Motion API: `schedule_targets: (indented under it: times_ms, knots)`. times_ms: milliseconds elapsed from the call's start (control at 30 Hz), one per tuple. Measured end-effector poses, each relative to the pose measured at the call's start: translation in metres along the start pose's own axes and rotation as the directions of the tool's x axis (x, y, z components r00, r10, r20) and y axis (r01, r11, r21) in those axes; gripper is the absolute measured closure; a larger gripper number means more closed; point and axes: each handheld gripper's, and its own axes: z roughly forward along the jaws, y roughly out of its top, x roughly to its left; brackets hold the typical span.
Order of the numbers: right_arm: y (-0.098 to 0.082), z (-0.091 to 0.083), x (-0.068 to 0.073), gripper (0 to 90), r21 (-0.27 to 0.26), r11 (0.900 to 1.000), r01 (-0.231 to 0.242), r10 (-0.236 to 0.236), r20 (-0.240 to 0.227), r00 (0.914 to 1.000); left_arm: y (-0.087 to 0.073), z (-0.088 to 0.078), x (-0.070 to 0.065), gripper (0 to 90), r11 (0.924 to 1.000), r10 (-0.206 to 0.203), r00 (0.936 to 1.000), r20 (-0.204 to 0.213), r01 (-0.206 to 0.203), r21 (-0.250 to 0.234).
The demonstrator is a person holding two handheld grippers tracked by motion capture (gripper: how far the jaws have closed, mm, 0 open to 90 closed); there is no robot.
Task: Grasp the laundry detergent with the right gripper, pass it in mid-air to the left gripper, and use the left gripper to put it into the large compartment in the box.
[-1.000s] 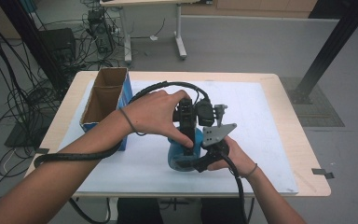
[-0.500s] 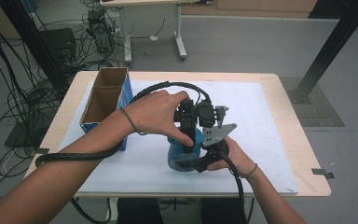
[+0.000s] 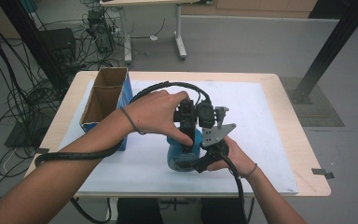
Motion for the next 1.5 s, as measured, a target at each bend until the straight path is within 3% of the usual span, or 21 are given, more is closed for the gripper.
schedule_targets:
  times_ms: [1500]
  knots:
    - [-0.0012,0.0002,0.0033,41.0,-0.023,1.000,0.018,-0.018,0.025,0.9995,-0.0041,-0.0042,-0.0046,37.0,0.9998,0.000,0.9997,-0.025,0.000,-0.018]
